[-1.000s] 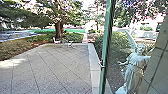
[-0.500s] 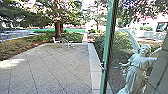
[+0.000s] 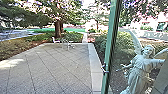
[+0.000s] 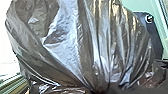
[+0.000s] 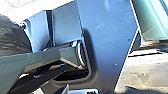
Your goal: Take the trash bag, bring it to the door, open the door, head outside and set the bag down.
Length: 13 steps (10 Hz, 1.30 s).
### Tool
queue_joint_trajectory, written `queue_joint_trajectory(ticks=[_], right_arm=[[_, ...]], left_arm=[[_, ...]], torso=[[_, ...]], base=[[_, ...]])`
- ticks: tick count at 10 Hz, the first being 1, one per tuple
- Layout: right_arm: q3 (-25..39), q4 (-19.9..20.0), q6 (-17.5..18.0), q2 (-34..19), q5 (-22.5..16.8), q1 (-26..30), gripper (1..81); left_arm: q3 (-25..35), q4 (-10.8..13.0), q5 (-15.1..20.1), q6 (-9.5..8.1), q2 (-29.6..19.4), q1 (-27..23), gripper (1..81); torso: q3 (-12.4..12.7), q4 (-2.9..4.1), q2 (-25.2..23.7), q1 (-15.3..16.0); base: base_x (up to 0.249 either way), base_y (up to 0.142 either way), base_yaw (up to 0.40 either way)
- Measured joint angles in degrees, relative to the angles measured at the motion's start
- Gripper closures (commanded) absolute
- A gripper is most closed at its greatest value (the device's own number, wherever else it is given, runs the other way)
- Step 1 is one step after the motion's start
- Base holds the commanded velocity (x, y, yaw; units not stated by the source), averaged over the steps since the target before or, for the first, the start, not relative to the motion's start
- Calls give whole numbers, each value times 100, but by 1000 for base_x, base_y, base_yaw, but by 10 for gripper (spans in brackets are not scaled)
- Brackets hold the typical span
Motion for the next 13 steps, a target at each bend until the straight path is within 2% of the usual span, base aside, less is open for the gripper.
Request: queue_joint_trajectory(ticks=[13], right_arm=[[-1, 0, 2, 6, 7, 44, 10]], left_arm=[[5, 0, -2, 0, 63, -9, 811]], torso=[[-2, 0, 5, 4]], base=[[114, 0, 0]])
